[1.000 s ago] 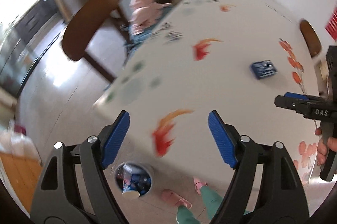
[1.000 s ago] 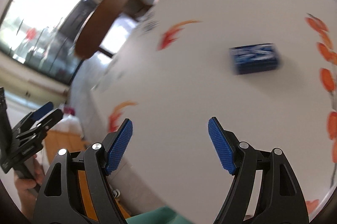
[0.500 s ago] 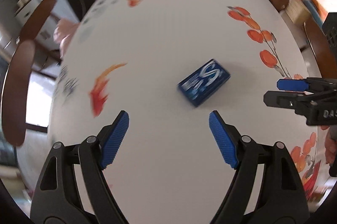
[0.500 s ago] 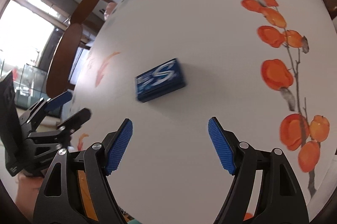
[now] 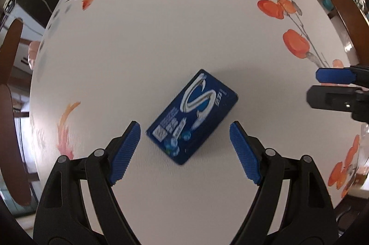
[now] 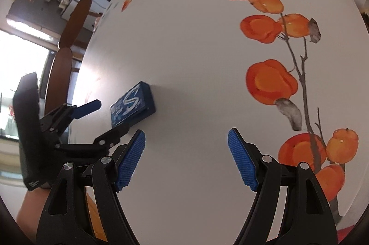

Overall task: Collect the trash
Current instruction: 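Close the left tool on the blue gum pack, then lift the gum pack with the left tool and carry it over the bin, then open the left tool to drop the gum pack into the bin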

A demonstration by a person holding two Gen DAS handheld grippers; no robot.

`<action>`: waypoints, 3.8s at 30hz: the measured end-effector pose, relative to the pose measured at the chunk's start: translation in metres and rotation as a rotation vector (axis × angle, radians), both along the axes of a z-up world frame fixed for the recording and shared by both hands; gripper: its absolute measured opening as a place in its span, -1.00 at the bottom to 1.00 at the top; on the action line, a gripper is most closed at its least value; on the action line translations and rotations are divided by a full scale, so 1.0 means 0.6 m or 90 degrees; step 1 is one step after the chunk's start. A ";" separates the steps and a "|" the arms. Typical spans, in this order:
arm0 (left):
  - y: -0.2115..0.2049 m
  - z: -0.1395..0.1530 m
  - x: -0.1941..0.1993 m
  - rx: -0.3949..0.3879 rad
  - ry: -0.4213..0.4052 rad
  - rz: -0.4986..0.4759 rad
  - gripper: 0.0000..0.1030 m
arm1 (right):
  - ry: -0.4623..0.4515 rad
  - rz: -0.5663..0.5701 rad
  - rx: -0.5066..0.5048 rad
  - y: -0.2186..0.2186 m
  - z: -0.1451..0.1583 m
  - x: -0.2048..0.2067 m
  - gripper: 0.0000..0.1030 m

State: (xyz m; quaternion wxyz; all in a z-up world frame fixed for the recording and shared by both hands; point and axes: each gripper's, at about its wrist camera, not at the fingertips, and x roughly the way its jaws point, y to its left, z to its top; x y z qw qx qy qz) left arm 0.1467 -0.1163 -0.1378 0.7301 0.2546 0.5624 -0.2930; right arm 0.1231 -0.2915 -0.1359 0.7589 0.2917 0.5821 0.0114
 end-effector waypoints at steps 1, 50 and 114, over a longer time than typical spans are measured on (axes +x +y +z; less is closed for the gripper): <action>-0.005 -0.005 0.004 0.006 0.000 -0.004 0.58 | 0.000 -0.004 0.003 -0.004 -0.001 -0.001 0.45; 0.527 0.058 -0.133 -0.075 -0.013 0.421 0.08 | -0.020 0.351 0.060 0.462 0.018 0.018 0.45; 0.999 -0.538 -0.521 -0.102 0.201 0.879 -0.06 | 0.170 0.667 0.077 1.040 -0.409 -0.197 0.45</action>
